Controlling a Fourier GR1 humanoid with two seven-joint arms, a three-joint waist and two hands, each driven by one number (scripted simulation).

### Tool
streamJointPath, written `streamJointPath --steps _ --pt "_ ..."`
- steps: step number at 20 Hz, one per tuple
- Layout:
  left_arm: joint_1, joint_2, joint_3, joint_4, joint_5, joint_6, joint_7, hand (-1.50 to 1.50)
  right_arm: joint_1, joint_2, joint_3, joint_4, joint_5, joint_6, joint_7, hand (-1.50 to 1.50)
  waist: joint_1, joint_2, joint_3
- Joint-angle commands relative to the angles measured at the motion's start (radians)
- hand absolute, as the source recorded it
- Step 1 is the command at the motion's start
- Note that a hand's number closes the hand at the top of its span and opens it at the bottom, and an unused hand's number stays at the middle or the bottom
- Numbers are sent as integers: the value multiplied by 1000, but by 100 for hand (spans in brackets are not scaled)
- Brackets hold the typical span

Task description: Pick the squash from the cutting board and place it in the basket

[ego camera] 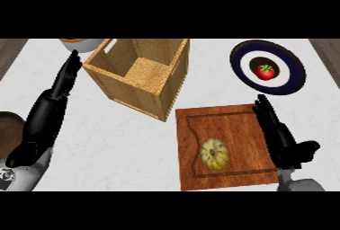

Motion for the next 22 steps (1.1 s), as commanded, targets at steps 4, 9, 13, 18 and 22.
streamJointPath --steps 4,9,13,18,22 --pt "52 -44 -41 25 45 -54 64 0 -170 -145 106 -124 238 -53 221 150 29 8 -21" --pt "40 -41 -12 103 154 -158 90 0 -221 -100 428 -221 413 91 186 150 33 14 -21" --pt "66 -57 -24 113 149 -163 84 0 -239 31 585 -153 771 -161 339 -150 21 6 -20" --pt "69 -40 6 122 162 -169 97 0 -361 58 634 -105 1088 -158 652 -150 7 -5 -23" --pt "82 -23 17 124 179 -202 85 0 -488 71 635 -152 1282 1 895 -150 -5 -13 -24"
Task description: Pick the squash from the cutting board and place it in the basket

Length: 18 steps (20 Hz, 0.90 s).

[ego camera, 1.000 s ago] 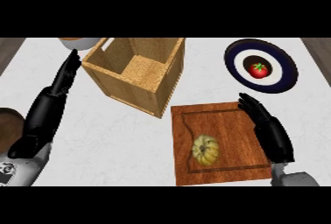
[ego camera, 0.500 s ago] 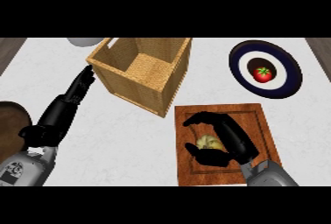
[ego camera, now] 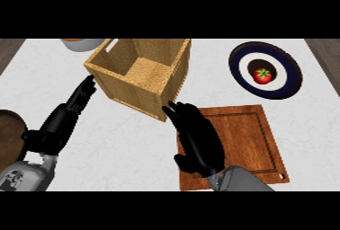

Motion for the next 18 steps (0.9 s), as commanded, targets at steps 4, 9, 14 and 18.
streamJointPath --steps 4,9,14,18 --pt "-10 -2 6 -9 -3 9 28 0 -196 39 65 -35 225 431 395 -150 -16 -12 -1" --pt "-4 -5 3 4 -5 -9 8 0 -230 189 55 -41 74 804 604 -150 -5 -1 0" --pt "-14 -3 16 -9 14 -27 20 0 -254 192 -42 -101 -93 970 694 -150 -1 1 2" --pt "-12 -9 36 26 10 -18 6 0 -252 193 -103 -187 -139 1057 748 -150 -25 0 2"
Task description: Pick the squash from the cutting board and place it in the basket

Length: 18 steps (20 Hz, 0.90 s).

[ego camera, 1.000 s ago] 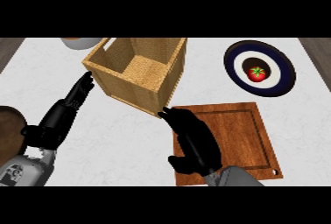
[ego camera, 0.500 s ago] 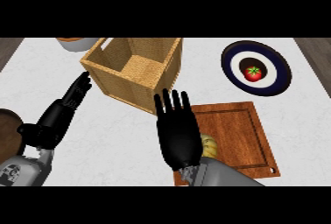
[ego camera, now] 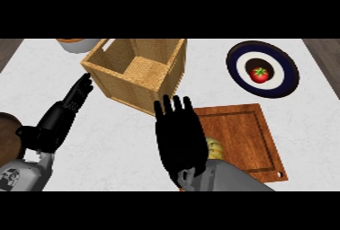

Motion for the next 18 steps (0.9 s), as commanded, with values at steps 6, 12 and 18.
streamJointPath --steps 6,12,18 --pt "38 8 10 -4 1 -23 -16 0 -7 34 -51 -162 -96 280 317 -150 -8 -6 1" --pt "12 -12 10 -25 -15 -19 5 0 50 34 -53 -216 -58 243 326 -150 9 9 3" --pt "1 -37 51 58 -23 -42 -58 0 215 0 -26 -284 70 185 219 -150 8 17 5"
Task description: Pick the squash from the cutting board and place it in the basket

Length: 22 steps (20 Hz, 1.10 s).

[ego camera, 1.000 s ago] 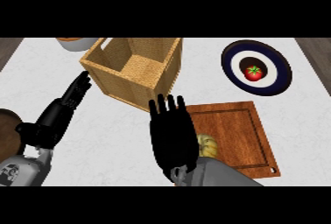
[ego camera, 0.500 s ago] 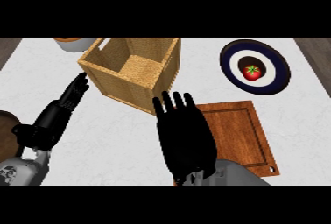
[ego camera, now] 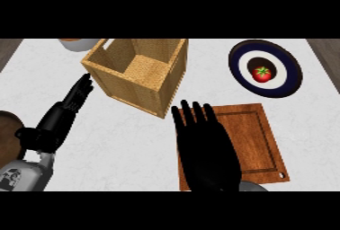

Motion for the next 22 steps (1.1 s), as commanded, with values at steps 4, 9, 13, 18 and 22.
streamJointPath --steps 4,9,13,18,22 --pt "-32 -33 16 17 -21 -22 28 0 165 -8 107 -31 184 -76 63 -150 10 6 2" --pt "-9 -40 36 -86 -45 -29 96 0 143 -7 46 36 254 -49 -32 -150 18 6 2" --pt "2 -100 47 -7 -96 -39 14 0 205 -61 12 -23 286 -59 -120 -150 14 7 1" --pt "20 -77 93 -130 -92 -83 127 0 225 -11 19 6 321 -62 -171 -150 18 6 2" --pt "10 -91 121 -45 -111 -122 67 0 241 28 92 30 340 -144 -126 -150 17 6 1"
